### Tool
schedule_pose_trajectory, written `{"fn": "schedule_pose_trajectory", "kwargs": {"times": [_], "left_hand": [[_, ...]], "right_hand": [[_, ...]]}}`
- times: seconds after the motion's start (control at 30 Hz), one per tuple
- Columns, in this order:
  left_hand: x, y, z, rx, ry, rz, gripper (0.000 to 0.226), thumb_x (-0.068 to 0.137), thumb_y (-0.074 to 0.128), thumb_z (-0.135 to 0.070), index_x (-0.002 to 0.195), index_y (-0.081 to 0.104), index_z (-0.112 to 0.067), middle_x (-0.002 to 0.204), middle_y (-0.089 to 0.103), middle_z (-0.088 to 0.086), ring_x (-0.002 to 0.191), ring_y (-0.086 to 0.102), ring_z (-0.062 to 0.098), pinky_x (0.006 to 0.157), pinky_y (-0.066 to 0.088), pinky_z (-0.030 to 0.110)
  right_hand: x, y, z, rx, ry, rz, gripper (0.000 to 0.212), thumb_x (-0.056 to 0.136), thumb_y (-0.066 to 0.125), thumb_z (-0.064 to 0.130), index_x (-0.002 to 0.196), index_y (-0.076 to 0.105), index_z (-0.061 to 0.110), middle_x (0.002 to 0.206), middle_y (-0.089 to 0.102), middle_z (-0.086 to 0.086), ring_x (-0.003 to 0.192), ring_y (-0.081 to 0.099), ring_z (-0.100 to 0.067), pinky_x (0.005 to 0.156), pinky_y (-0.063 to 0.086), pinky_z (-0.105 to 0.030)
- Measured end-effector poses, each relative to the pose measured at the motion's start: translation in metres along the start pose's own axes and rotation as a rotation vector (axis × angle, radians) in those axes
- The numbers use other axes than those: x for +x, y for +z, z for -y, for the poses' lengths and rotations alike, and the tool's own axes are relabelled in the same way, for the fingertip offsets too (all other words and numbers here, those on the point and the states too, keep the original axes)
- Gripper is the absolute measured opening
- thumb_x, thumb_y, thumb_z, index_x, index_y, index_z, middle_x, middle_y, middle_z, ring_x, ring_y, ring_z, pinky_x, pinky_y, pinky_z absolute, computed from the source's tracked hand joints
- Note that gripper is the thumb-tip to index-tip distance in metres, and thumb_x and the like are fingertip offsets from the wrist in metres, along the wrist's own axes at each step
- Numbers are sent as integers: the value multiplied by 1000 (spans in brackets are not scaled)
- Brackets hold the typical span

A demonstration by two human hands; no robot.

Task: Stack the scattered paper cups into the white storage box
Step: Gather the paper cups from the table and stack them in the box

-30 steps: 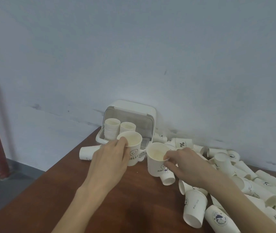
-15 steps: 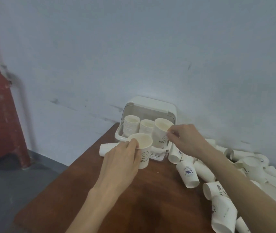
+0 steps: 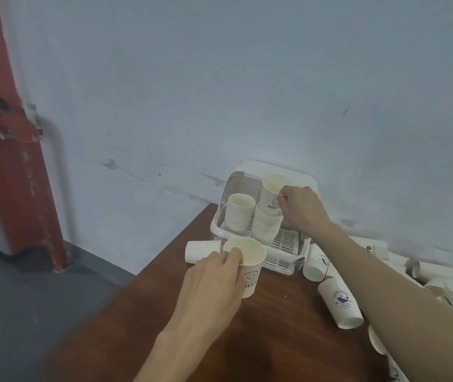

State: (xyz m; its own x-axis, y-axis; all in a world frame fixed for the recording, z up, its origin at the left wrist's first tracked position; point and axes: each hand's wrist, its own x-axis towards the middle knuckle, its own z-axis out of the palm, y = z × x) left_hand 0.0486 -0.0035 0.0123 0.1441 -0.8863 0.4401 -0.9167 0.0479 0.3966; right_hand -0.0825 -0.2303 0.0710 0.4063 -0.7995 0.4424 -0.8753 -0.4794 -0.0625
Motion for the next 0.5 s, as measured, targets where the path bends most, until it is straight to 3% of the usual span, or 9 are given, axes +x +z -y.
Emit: {"fn": "schedule_pose_trajectory", "kwargs": {"times": [0.27, 0.37, 0.5], "left_hand": [[0, 11, 11, -9, -25, 36, 11, 101, 32, -36, 101, 39, -29, 100, 55, -11, 91, 54, 11, 75, 49, 31], [2, 16, 12, -3, -32, 61, 9, 101, 34, -32, 102, 41, -27, 102, 56, -10, 92, 55, 12, 76, 51, 34], [9, 18, 12, 27, -43, 72, 13, 103, 29, -33, 104, 41, -26, 103, 56, -10, 93, 54, 13, 76, 48, 33]], "right_hand": [[-3, 27, -3, -91, 11, 163, 19, 95, 38, 16, 82, 52, 10, 84, 60, -16, 71, 53, -33, 59, 40, -34], [-7, 30, -1, -123, 13, 214, 14, 91, 38, 5, 88, 51, 9, 82, 56, -14, 68, 49, -31, 58, 37, -33], [-12, 37, 4, -125, 18, 269, 24, 85, 36, -2, 103, 51, 5, 88, 54, -16, 73, 46, -31, 62, 38, -35]]}}
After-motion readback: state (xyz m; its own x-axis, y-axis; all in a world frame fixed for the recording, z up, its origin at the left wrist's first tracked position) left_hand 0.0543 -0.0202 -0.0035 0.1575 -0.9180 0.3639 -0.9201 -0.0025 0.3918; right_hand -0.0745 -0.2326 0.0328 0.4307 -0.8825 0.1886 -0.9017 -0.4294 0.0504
